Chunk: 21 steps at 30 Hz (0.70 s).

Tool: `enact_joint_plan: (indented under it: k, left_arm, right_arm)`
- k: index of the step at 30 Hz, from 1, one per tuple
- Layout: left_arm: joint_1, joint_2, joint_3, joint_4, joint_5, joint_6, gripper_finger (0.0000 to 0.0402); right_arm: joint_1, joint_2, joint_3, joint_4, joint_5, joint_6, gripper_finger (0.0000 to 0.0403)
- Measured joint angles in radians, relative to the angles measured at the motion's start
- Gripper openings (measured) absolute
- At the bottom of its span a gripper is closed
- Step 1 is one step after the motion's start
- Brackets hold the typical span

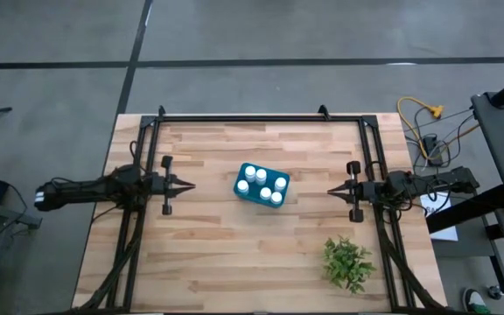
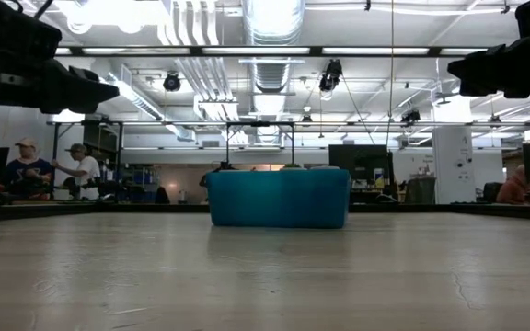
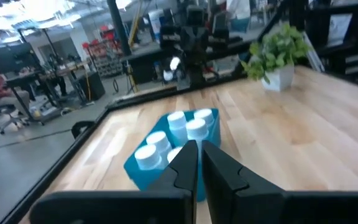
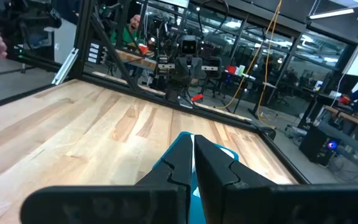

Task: Pick and place pill bottles into a basket
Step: Return to Home Position

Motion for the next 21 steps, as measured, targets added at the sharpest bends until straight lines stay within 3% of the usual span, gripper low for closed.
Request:
enact_joint_plan:
  k: [21]
  left_arm:
    - [-0.001, 0.15, -0.024, 0.071, 0.004, -0.02, 0.0003]
  right_arm:
    - [0.0, 0.002, 0.0, 0.0, 0.0, 0.042, 0.0008]
